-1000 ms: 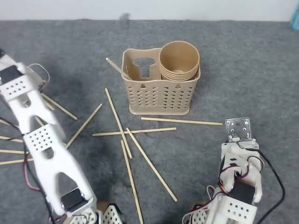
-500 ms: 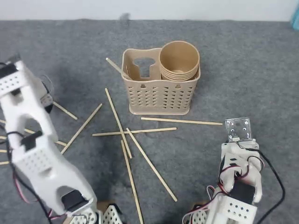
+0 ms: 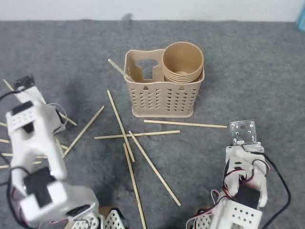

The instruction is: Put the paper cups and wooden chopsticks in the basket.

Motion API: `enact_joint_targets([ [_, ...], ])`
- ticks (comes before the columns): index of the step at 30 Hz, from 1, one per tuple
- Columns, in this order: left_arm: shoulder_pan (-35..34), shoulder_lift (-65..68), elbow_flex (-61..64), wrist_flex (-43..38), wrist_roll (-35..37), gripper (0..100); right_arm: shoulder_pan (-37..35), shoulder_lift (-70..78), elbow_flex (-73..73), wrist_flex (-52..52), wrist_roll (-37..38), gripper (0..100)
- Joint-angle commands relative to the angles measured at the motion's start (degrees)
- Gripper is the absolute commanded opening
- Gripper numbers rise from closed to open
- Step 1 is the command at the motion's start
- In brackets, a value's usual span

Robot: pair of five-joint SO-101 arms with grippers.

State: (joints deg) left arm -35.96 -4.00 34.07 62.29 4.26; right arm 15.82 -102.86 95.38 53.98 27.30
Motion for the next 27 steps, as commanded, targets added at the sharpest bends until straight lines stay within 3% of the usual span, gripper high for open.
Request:
enact_joint_targets([
  [1,0.2,-9.6,1.6,-1.3,-1.1,1,-0.1,0.6,1.1,0.7,0.7,0.8],
  [5,0.2,-13.9,1.5,-1.3,-1.2,4,-0.1,0.6,1.1,0.7,0.7,0.8],
  [10,0.3,-14.2,2.9,1.2,-1.4,25,-0.2,0.1,1.1,1.9,0.8,0.8],
  [13,0.3,-14.2,4.4,3.2,-1.5,30,-0.2,0.1,1.1,1.9,0.8,0.8],
  [23,0.7,-14.1,-3.8,1.9,-1.1,13,-0.2,0.1,1.1,2.1,0.8,0.8],
  [27,4.0,-12.7,-8.6,2.0,-1.3,7,-0.2,0.1,1.1,2.2,0.8,0.8],
])
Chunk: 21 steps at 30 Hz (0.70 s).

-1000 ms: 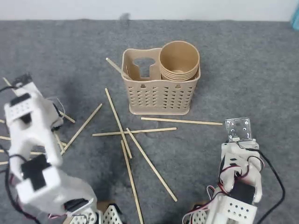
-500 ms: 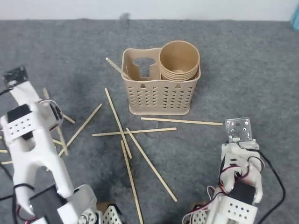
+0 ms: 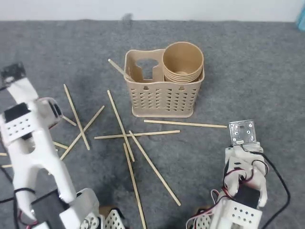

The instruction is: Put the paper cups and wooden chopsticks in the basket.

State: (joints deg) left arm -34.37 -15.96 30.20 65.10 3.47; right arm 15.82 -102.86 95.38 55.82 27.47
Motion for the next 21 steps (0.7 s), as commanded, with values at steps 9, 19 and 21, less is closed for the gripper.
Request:
enact_joint_targets([
  [9,4.3,22.3,-25.1,1.8,-0.4,6,-0.2,0.1,1.1,0.3,0.6,0.8],
  [19,6.9,54.3,-62.6,13.6,-0.3,6,-0.3,0.1,1.1,0.2,0.6,0.8],
  [21,7.6,59.7,-70.9,16.3,-0.3,6,-0.3,0.1,1.1,0.2,0.6,0.8],
])
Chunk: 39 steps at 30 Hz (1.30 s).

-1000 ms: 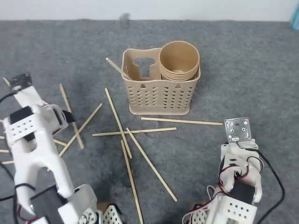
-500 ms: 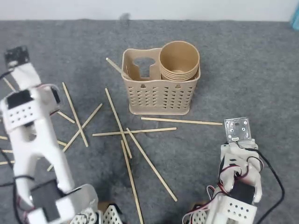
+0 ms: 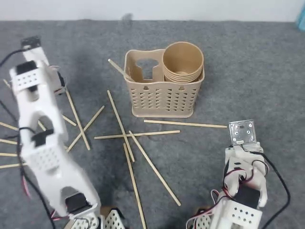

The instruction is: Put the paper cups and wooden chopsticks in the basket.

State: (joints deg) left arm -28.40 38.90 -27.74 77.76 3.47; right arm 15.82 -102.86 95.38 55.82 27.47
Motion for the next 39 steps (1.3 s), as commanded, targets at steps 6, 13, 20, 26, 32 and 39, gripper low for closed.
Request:
enact_joint_targets([
  [6,2.5,20.6,-36.3,9.3,0.4,6,-0.3,0.1,1.1,0.2,0.6,0.8],
  [13,2.7,36.7,-58.9,15.3,3.2,6,-0.3,0.1,1.1,0.1,0.6,0.8],
  [20,2.7,44.0,-68.2,16.4,3.0,6,-0.3,0.1,1.1,0.1,0.6,0.8],
  [26,2.8,43.0,-67.9,18.2,2.9,6,-0.3,0.1,1.1,0.1,0.6,0.8],
  [32,2.5,42.7,-68.0,23.0,2.9,1,-0.3,0.1,1.1,0.1,0.6,0.8],
  [39,0.5,36.8,-68.0,22.9,3.3,1,-0.3,0.1,1.1,0.2,0.6,0.8],
])
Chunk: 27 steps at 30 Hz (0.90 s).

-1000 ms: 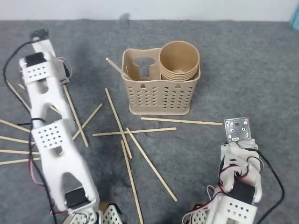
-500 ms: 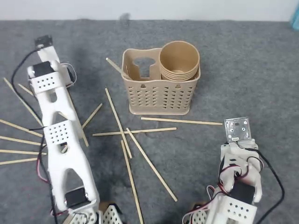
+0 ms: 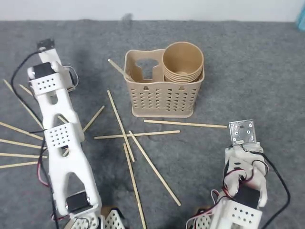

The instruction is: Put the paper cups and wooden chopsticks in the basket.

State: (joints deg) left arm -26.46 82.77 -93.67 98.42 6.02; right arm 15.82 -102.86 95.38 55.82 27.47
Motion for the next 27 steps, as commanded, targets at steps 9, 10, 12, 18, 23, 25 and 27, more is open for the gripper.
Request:
enact_joint_targets([
  [9,-5.1,-24.1,7.1,2.6,0.7,1,-0.3,0.1,1.1,0.1,0.6,0.8],
  [10,-5.3,-26.7,10.4,2.6,0.7,1,-0.3,0.1,1.1,0.0,0.6,0.8],
  [12,-5.3,-33.0,18.0,2.5,0.7,1,-0.3,0.1,1.1,0.0,0.6,0.8],
  [18,-3.1,-56.6,43.7,2.4,0.4,1,-0.3,0.1,1.1,0.0,0.6,0.8],
  [23,0.7,-77.9,64.3,-0.2,0.3,1,-0.3,0.1,1.1,0.2,0.6,0.8],
  [25,1.7,-85.9,71.9,-3.7,0.3,1,-0.3,0.1,1.1,0.2,0.6,0.8],
  [27,2.4,-93.5,78.9,-7.8,0.3,1,-0.2,0.1,1.1,0.3,0.6,0.8],
])
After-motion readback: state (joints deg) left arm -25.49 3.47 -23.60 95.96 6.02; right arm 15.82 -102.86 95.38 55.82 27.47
